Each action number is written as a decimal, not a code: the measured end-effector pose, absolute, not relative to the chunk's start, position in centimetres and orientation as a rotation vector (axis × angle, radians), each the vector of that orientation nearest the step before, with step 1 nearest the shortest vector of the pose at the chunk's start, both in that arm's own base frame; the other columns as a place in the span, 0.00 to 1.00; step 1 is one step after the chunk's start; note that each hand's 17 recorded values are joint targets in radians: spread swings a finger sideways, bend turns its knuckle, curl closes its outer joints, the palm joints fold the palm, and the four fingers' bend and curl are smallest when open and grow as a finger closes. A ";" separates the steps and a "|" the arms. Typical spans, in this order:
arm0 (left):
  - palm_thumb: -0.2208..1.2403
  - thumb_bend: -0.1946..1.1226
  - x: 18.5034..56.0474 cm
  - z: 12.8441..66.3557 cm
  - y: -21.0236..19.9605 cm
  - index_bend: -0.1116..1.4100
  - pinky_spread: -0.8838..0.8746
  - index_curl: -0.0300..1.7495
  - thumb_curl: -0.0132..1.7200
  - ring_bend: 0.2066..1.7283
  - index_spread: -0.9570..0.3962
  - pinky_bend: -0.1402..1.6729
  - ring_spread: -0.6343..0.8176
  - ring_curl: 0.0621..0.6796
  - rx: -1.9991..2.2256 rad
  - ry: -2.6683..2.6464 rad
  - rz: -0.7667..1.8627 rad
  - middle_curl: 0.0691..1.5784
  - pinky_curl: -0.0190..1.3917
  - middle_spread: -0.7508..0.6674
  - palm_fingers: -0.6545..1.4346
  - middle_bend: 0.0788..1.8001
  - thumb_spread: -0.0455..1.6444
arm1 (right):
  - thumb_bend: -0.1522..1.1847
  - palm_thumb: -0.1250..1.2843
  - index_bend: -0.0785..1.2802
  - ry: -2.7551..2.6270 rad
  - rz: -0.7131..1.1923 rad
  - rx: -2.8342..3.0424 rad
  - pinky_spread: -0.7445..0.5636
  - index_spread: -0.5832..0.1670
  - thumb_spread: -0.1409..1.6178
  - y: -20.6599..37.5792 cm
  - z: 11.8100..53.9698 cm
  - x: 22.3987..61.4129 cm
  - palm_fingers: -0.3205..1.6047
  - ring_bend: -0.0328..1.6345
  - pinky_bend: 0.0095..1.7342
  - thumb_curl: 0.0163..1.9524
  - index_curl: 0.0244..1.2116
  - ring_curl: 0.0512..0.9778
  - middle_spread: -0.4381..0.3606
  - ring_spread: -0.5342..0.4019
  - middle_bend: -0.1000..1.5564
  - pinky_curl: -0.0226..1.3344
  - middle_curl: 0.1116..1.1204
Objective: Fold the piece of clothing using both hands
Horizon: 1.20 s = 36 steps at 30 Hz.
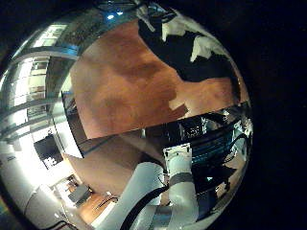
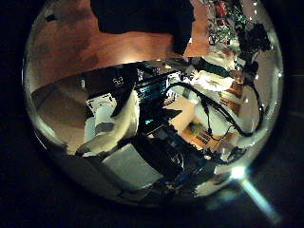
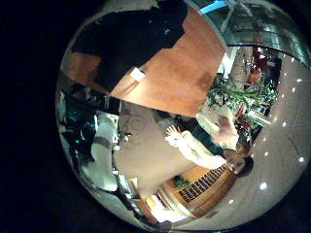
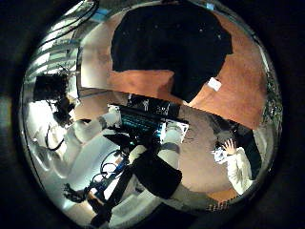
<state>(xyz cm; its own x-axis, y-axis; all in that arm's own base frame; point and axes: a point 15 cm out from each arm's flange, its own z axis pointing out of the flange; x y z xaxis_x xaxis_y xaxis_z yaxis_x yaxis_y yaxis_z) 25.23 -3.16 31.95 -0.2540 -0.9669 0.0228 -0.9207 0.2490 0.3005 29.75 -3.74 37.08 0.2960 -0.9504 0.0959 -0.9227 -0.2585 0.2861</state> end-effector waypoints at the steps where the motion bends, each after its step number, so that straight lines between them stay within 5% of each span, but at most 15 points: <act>1: 0.38 0.13 25.2 31.7 -3.0 0.19 0.60 0.26 0.19 0.32 0.63 0.29 0.51 0.21 1.786 -2.303 -0.334 0.19 0.29 0.62 0.44 0.06 0.71 | 0.10 0.28 0.18 -1.704 -0.139 2.279 0.81 0.29 0.82 -3.8 37.0 29.8 0.26 0.33 0.31 0.09 0.25 0.15 0.52 0.67 0.21 0.12 0.25; 17: 0.35 0.13 27.6 29.3 -3.8 0.19 0.60 0.25 0.18 0.33 0.65 0.30 0.53 0.22 1.783 -2.396 -0.272 0.18 0.29 0.63 0.43 0.06 0.69 | 0.10 0.28 0.18 -1.695 -0.157 2.253 0.81 0.29 0.82 -4.1 36.2 30.1 0.27 0.30 0.29 0.09 0.24 0.16 0.53 0.69 0.20 0.15 0.25; 36: 0.28 0.13 33.5 17.1 -6.9 0.18 0.64 0.22 0.18 0.35 0.69 0.33 0.60 0.24 1.645 -2.636 -0.341 0.18 0.29 0.68 0.37 0.06 0.61 | 0.10 0.28 0.18 -1.767 -0.212 2.164 0.82 0.30 0.82 -3.5 35.7 29.3 0.29 0.29 0.27 0.09 0.24 0.18 0.53 0.70 0.19 0.17 0.25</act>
<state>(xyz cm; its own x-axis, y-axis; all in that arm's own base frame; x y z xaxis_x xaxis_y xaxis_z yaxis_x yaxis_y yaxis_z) 33.55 -6.87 17.15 -0.4461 -0.8892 -0.1020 -0.8858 0.4223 0.1923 29.25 -3.52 35.71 0.2162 -0.9715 0.0968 -0.9211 -0.1701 0.3501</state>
